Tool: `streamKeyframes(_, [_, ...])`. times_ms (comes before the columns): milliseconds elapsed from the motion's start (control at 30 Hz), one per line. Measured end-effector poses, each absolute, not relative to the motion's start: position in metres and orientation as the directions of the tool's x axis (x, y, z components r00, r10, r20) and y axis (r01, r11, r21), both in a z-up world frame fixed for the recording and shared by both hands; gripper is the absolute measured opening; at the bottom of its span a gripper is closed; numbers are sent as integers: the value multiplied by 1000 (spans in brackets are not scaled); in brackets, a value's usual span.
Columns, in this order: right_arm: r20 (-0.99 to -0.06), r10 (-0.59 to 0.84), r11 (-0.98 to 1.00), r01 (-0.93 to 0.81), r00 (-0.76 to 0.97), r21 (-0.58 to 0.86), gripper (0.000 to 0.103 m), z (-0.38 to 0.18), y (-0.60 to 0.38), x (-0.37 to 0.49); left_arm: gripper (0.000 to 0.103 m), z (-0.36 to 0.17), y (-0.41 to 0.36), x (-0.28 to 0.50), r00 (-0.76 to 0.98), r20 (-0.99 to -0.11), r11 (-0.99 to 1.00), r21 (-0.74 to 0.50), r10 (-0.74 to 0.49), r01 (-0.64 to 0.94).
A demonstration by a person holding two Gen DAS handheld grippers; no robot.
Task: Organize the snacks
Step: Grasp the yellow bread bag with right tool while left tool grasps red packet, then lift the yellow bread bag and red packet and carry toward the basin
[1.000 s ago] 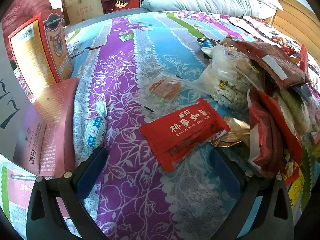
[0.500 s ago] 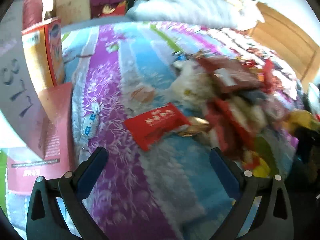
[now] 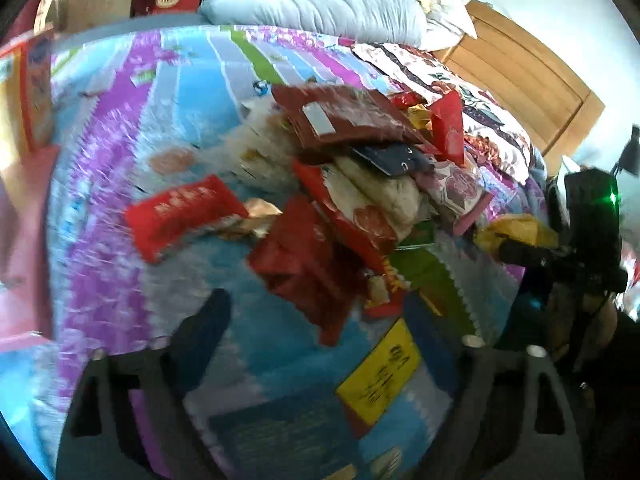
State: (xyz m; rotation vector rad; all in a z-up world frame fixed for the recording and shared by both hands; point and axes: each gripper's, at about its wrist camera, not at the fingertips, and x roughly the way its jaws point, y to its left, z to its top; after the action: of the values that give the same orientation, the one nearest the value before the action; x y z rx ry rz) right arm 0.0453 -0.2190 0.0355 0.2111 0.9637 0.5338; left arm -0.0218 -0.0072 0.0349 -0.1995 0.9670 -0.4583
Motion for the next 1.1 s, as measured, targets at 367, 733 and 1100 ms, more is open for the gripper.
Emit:
streamKeyframes(367, [-722, 526, 849, -333, 450, 410, 97, 32, -222, 47, 22, 33, -16, -16, 472, -726, 866, -427, -500, 260])
streamKeyframes(733, [-716, 504, 857, -385, 483, 343, 89, 46, -206, 33, 18, 84, 30, -47, 629, -665, 912, -347, -403, 217])
streamKeyframes(1100, [-712, 505, 855, -392, 488, 338, 89, 50, -197, 32, 18, 81, 86, -58, 669, -675, 928, -367, -311, 61])
